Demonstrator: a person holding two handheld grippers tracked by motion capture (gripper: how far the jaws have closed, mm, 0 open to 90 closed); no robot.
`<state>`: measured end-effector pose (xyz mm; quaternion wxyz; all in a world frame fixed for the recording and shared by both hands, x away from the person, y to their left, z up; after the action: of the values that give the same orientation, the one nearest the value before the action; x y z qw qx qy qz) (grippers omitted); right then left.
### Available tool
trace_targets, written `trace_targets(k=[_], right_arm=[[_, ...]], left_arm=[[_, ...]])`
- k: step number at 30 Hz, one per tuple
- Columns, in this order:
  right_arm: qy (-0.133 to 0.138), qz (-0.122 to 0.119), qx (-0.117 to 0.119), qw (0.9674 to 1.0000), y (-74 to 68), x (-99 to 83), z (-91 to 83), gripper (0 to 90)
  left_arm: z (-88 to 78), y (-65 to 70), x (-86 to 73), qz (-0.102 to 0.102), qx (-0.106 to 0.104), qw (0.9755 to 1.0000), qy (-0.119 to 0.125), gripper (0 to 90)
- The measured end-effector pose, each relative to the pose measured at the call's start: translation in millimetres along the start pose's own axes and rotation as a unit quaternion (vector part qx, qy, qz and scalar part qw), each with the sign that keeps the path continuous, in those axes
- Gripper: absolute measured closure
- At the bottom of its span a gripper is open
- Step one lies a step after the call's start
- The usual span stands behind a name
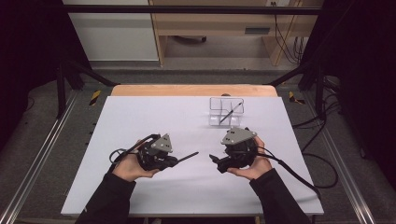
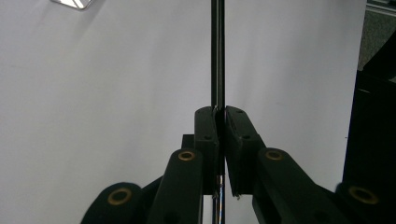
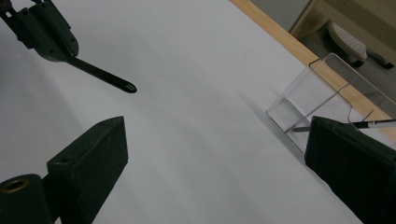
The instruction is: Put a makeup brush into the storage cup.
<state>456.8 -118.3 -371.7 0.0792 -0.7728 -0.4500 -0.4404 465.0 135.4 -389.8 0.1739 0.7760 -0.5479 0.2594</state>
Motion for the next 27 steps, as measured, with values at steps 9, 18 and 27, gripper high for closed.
trace_targets(k=[9, 18, 27], right_arm=[[-0.009, -0.019, 0.005, 0.9998, -7.0, 4.8, 5.2, 8.0], [-0.019, -0.049, 0.000, 0.9986, -13.0, 8.4, 6.9, 9.4], [-0.033, -0.083, 0.000, 0.9960, -19.4, 10.9, 10.5, 11.1]], left_arm=[[0.0, 2.0, 9.5, 0.010, -0.003, 0.9999, -0.004, 83.3], [0.7, 2.5, 14.5, 0.015, -0.004, 0.9999, -0.006, 83.4], [1.7, 2.6, 19.7, 0.025, -0.008, 0.9996, -0.013, 83.4]])
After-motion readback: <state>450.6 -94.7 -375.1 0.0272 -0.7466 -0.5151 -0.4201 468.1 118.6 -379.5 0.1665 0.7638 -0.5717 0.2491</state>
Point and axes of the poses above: each handheld gripper's, and its own axes: z roughly forward along the jaws, x roughly out of its top, y roughly to its right, the point moved 2 cm from there along z, roughly forward along the jaws, and after that the axes turned 3 degrees about -z, right-handed, at the moved point
